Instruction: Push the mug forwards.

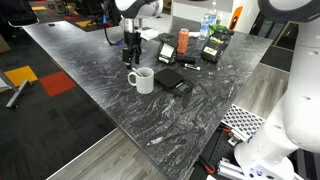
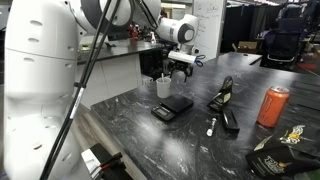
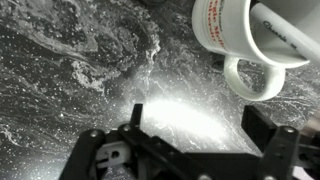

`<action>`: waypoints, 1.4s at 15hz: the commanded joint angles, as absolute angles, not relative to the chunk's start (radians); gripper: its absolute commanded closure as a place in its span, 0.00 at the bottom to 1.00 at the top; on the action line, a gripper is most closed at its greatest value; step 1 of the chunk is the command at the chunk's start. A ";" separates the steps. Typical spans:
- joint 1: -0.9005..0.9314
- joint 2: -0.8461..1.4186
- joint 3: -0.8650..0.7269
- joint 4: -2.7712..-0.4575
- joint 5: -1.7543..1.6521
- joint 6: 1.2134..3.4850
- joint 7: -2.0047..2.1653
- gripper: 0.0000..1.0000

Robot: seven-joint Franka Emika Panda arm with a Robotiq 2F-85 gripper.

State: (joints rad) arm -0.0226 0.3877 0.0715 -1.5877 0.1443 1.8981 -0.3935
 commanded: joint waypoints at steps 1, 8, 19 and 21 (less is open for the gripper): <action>-0.033 0.390 0.087 -1.607 0.153 1.888 -0.441 0.00; -0.046 0.395 0.100 -1.603 0.196 1.755 -0.501 0.00; -0.058 0.430 0.111 -1.549 0.282 1.462 -0.736 0.00; -0.054 0.431 0.104 -1.545 0.280 1.434 -0.750 0.00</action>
